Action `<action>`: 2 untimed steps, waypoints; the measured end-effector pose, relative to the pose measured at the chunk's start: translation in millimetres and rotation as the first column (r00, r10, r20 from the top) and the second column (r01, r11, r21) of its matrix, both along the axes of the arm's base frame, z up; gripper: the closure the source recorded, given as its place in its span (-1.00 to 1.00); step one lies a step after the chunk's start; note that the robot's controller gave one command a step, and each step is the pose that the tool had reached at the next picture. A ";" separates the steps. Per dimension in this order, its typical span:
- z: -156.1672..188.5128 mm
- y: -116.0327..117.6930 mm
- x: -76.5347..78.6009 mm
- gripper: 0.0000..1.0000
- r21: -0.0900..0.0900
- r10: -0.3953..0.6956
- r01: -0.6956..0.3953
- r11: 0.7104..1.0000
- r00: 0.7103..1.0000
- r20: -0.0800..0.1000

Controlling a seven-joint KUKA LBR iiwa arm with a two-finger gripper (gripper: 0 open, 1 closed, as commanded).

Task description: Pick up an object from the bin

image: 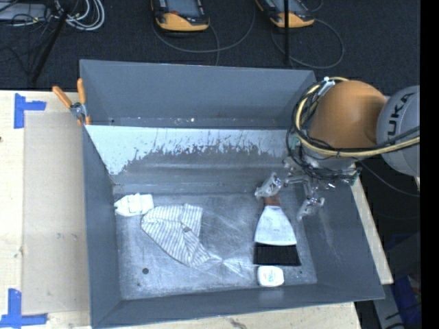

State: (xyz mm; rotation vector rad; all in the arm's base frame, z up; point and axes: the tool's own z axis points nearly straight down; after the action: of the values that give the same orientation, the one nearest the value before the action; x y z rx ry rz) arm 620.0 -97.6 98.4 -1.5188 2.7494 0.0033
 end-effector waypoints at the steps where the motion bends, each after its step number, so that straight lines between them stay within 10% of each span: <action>1: -17.4 0.5 4.8 1.00 -0.003 0.328 -0.328 0.945 0.945 0.017; 2: -18.6 0.0 5.2 1.00 -0.003 0.331 -0.331 0.943 0.943 0.018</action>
Offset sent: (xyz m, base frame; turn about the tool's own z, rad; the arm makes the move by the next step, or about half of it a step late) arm 0.0000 0.0000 0.0000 0.0000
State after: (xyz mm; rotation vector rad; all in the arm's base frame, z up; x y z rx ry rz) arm 625.2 -97.5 79.8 -1.9494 2.4423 -0.0101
